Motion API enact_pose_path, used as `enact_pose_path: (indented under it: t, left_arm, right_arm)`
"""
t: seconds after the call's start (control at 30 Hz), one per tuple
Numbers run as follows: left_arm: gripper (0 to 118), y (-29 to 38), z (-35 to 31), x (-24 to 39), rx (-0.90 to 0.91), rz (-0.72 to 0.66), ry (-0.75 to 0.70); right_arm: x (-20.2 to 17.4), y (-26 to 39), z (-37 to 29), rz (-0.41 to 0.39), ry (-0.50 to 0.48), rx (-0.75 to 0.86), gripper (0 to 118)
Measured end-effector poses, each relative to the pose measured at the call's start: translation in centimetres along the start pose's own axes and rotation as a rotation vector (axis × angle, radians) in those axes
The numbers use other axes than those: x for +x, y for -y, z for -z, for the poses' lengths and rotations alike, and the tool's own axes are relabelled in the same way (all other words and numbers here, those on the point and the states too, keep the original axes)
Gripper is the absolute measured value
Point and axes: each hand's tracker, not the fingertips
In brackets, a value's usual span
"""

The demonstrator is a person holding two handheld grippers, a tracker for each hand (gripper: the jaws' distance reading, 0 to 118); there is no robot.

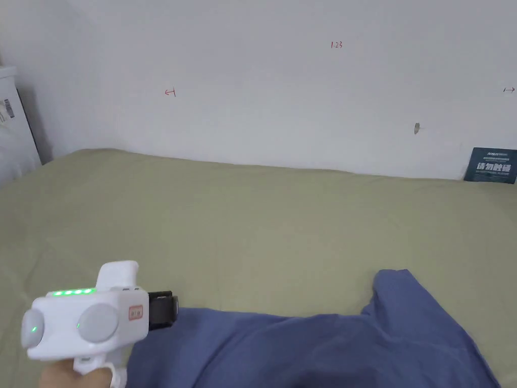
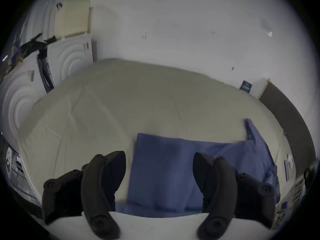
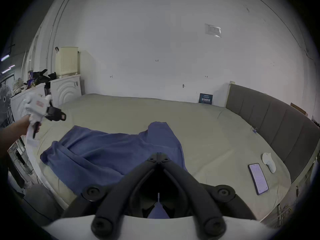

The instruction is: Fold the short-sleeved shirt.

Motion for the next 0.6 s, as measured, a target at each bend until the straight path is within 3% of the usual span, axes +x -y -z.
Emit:
enact_pose_path:
  t: [0.17,0.27,0.33,0.4,0.43,0.47,0.5,0.53,0.57,0.6]
  left_arm:
    - [87,-1.3,8.9,0.2,-0.191,0.08,-0.062]
    - [86,-0.1,10.7,1.2,-0.313,0.042,-0.115]
    - [86,0.5,9.7,1.6,-0.246,0.056,-0.093]
    - [76,0.9,8.4,2.2,-0.229,0.059,-0.096]
    - [66,1.1,8.1,2.3,-0.227,0.08,-0.09]
    - [53,1.0,7.7,2.4,-0.23,0.113,-0.096]
    - [19,0.8,7.1,2.4,-0.223,0.119,-0.096]
    - [4,0.8,6.7,2.3,-0.214,0.114,-0.057]
    - [4,0.7,6.4,2.0,-0.225,0.069,0.048]
    - [4,0.7,6.2,2.1,-0.222,0.042,0.04]
  right_arm:
    - [0.8,0.0,2.6,-0.001,0.016,-0.05,0]
    - [1.1,-0.6,3.5,0.014,-0.006,-0.02,0]
    - [1.4,-1.6,4.9,0.019,-0.023,-0.033,0]
    - [2.4,-3.0,7.7,0.003,-0.067,-0.063,0]
    - [3.0,-3.8,9.4,-0.001,-0.075,-0.073,8]
    - [3.8,-4.7,12.1,0.002,-0.102,-0.118,34]
    - [4.7,-5.6,14.8,0.013,-0.114,-0.19,88]
    - [5.3,-6.2,17.6,0.016,-0.104,-0.266,113]
    - [5.9,-6.5,21.0,0.026,-0.095,-0.372,117]
    - [6.4,-6.6,23.1,0.042,-0.09,-0.385,112]
